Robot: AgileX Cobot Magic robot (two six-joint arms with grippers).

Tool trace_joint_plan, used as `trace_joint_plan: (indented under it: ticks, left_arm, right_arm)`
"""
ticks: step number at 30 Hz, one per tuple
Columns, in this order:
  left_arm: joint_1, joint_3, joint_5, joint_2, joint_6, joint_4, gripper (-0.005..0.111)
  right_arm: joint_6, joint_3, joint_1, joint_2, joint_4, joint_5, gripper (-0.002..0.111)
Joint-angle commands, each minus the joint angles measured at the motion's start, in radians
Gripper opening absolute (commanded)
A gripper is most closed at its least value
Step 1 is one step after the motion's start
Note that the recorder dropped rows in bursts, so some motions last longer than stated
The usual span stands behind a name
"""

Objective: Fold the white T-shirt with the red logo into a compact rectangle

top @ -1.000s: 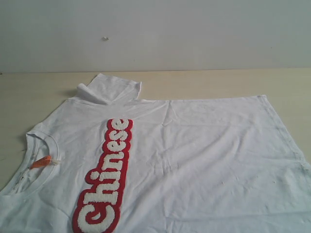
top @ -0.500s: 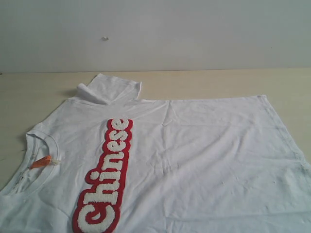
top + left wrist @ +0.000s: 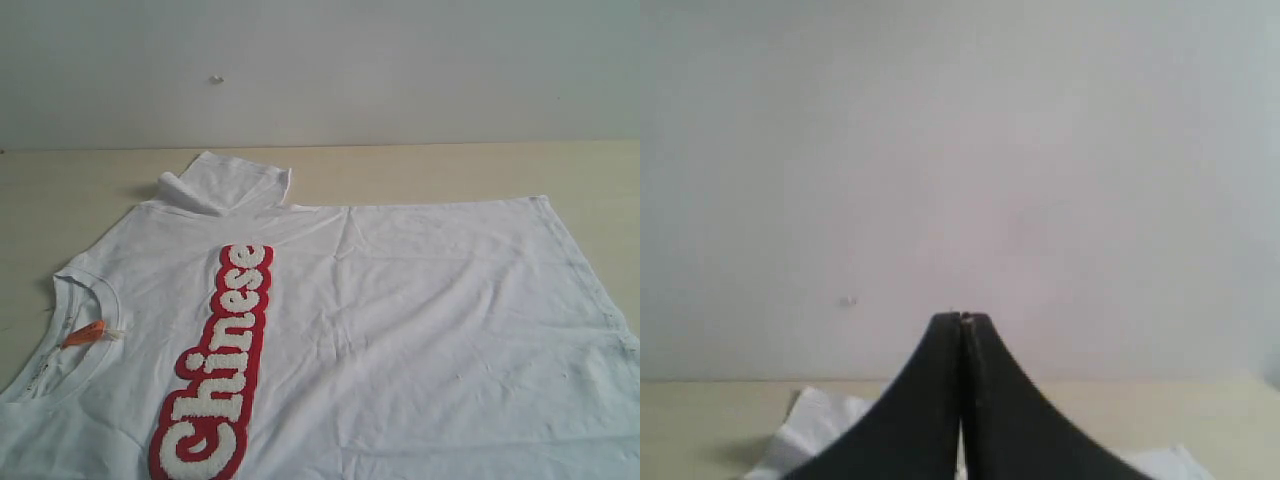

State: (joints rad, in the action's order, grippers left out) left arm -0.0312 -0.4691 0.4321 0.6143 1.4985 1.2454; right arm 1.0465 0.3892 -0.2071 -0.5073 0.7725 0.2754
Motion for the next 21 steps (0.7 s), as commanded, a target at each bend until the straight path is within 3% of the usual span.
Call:
trace_joint_plan:
  ticks: [1,3,7,14,21]
  left_arm:
    - [-0.003,-0.126,0.102,0.17,0.279,0.409,0.0]
    - [-0.003,-0.179,0.157,0.248,0.365,0.499,0.0]
    - [-0.003,-0.244,0.299,0.373,0.344,0.499,0.0]
    - [-0.003,-0.311,0.349,0.511,0.276,0.499,0.0]
    - [-0.003,-0.332,0.367,0.568,-0.025,0.499,0.0]
  right_arm:
    - [0.386,0.101,0.003,-0.147,0.491,0.028,0.0]
    - [0.524,0.143,0.003,-0.213,0.669,0.08,0.0]
    - [0.721,0.25,0.003,-0.365,0.972,0.232,0.0]
    - [0.727,0.363,0.003,-0.56,0.972,0.358,0.0]
    - [0.648,0.409,0.003,-0.624,0.972,0.354,0.0]
